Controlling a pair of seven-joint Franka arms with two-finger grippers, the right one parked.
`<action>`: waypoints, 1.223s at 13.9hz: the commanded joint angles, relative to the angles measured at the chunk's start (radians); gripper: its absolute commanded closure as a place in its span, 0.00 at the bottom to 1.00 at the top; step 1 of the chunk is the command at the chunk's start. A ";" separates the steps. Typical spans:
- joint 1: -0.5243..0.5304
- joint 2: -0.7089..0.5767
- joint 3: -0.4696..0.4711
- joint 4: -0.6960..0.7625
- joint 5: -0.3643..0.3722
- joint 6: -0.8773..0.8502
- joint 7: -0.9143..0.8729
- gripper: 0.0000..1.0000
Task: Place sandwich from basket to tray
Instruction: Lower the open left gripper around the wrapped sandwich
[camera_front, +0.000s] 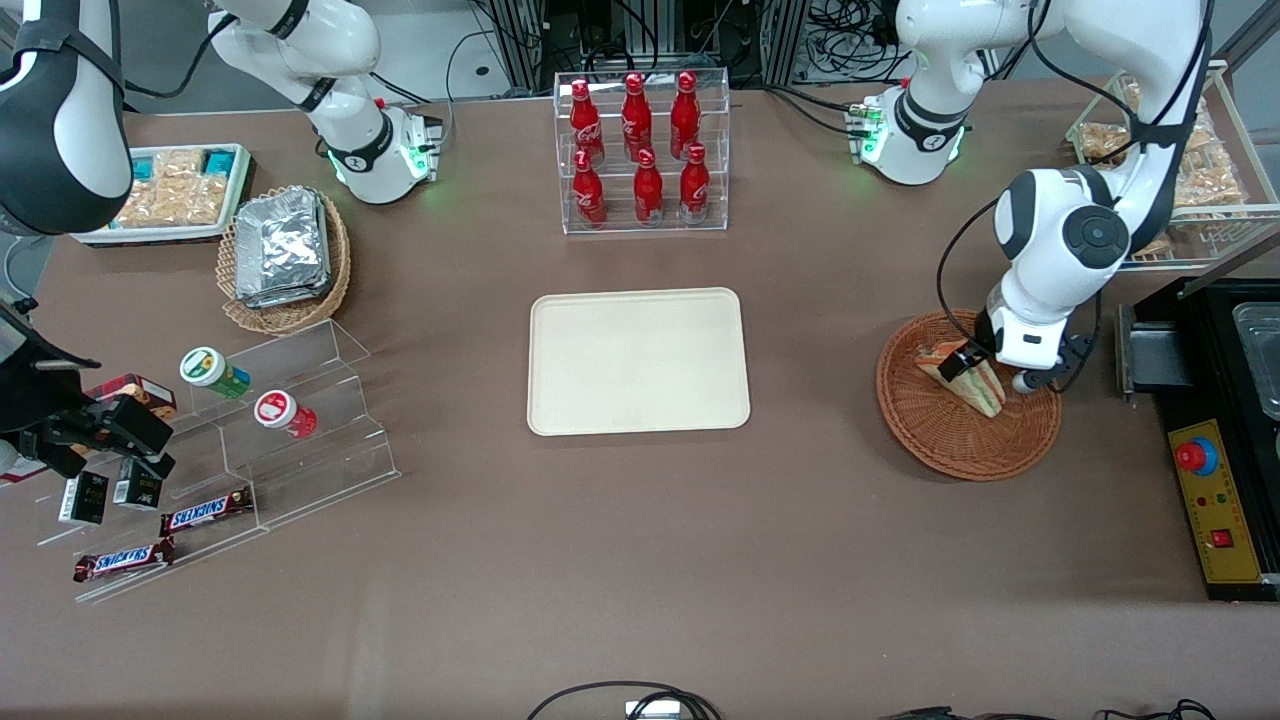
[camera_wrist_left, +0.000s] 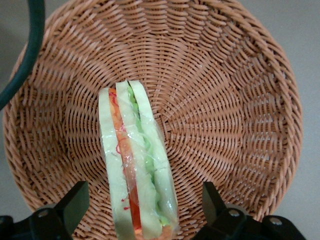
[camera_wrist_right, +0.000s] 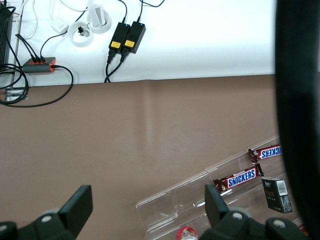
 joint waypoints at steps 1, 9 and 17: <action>0.000 0.019 0.001 -0.030 0.015 0.073 -0.028 0.00; 0.029 0.076 0.003 -0.034 0.013 0.129 -0.029 0.72; 0.028 0.039 0.001 -0.022 0.015 0.106 -0.014 1.00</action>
